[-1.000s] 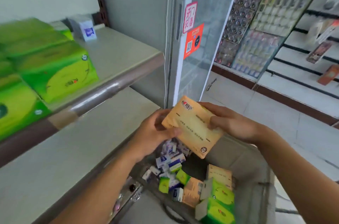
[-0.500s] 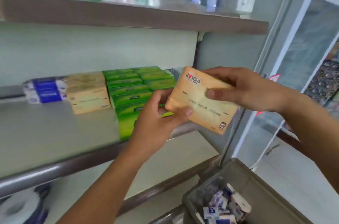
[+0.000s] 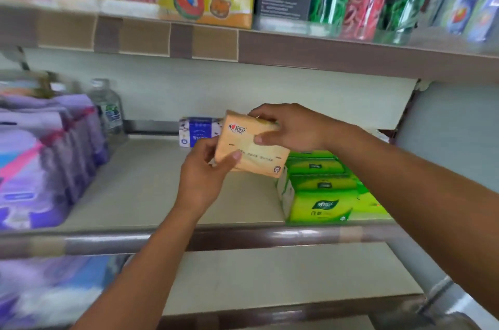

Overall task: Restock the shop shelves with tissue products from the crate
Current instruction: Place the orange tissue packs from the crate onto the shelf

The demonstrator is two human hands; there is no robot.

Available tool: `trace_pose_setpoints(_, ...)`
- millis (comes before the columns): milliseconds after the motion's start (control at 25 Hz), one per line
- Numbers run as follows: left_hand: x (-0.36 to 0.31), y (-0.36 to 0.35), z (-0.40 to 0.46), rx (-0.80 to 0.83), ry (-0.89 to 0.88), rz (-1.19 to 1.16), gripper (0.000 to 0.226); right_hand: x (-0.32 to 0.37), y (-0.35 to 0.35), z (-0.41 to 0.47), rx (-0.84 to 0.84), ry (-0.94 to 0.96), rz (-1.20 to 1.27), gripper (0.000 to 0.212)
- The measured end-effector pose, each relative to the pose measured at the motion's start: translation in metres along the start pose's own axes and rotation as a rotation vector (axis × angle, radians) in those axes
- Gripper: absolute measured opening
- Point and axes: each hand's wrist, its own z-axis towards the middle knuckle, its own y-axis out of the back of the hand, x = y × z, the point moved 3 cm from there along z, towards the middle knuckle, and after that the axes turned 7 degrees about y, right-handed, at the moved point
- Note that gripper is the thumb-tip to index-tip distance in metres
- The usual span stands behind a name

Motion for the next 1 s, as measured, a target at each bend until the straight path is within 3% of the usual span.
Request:
trace_pose_setpoints(280,0.07,-0.015,0.038,0.022,0.16,0.431,0.038,-0.052,-0.077,0.046,0.194,-0.106,-0.203,0.057)
trace_pose_setpoints(440,0.078,-0.025,0.042,0.079,0.195,0.616,0.032,-0.059,-0.098,0.049,0.23,-0.027,-0.348,0.058)
trace_pose_setpoints(800,0.076,-0.029,0.055,0.203,0.267,0.649,0.045,-0.052,-0.096,0.053,0.225,0.015,-0.442,0.062)
trace_pose_setpoints(920,0.075,-0.026,0.05,0.243,0.288,0.589,0.063,-0.049,-0.093,0.048,0.229,0.015,-0.432,0.072)
trace_pose_setpoints(1000,0.071,-0.021,0.049,0.182,0.263,0.541,0.076,-0.046,-0.089,0.045,0.202,0.005,-0.392,0.077)
